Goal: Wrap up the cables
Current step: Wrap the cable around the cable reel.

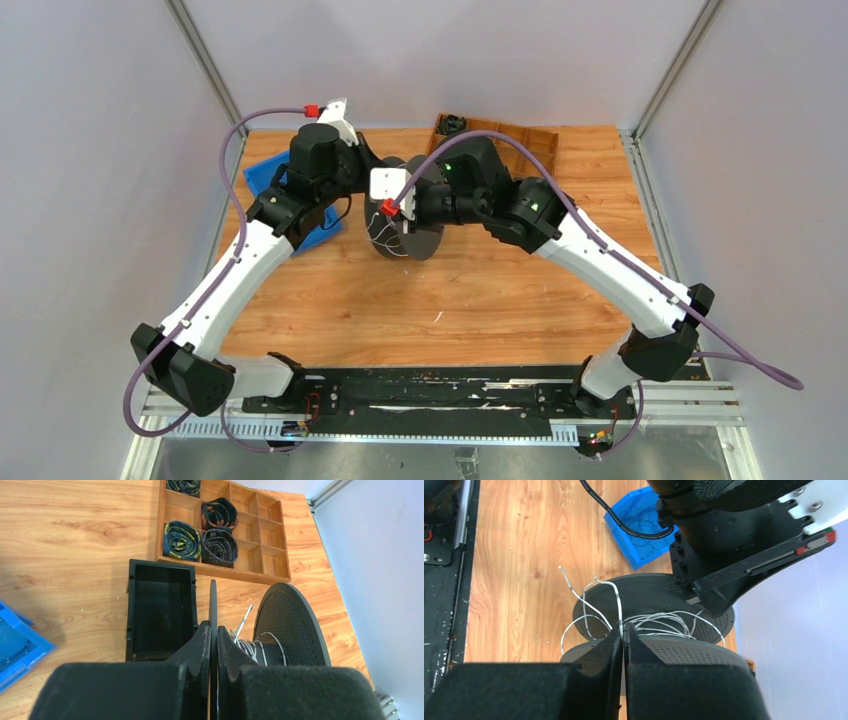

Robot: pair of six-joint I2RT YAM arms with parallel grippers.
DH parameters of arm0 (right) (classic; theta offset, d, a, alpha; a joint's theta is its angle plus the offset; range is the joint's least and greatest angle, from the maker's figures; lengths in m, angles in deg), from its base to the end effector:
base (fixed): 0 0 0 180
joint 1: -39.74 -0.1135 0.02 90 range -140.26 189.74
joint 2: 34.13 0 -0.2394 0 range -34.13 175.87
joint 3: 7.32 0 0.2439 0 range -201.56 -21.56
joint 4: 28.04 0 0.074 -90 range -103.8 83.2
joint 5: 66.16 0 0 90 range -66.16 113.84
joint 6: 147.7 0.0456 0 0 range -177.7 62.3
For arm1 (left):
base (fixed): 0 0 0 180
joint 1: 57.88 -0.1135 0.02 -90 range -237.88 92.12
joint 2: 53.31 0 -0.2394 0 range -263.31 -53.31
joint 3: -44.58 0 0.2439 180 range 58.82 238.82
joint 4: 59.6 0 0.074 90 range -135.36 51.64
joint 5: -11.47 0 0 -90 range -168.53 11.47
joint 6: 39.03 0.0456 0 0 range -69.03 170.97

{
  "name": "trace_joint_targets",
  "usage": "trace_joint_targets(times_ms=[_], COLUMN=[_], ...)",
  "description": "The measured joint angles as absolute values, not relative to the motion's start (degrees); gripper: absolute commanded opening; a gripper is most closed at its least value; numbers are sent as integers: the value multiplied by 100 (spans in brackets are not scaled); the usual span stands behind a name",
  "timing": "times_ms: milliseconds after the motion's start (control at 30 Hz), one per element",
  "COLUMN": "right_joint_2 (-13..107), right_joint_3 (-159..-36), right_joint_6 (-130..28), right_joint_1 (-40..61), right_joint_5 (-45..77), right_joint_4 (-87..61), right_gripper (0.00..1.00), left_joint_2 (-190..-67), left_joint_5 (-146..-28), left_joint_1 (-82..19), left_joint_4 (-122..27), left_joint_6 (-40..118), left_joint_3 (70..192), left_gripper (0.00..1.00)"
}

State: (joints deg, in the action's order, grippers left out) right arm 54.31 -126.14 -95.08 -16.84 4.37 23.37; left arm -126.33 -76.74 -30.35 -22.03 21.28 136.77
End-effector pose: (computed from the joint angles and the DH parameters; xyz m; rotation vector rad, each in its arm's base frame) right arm 0.1708 0.2864 0.4342 -1.5759 1.1576 0.5510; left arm 0.2613 -0.1346 0.3848 -0.0586 1.9439 -0.6449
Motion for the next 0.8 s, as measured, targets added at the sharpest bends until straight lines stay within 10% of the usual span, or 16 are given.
trace_joint_targets(times_ms=[800], right_joint_2=[5405], right_joint_3=[-12909], right_joint_6=[-10057], right_joint_1=[-934], right_joint_5=[907], right_joint_4=[2378], right_gripper=[1], left_joint_2=[-12630], left_joint_5=[-7703], left_joint_1=[-2768], left_joint_4=[-2218], left_joint_6=[2471], left_joint_3=[13561], left_gripper=[0])
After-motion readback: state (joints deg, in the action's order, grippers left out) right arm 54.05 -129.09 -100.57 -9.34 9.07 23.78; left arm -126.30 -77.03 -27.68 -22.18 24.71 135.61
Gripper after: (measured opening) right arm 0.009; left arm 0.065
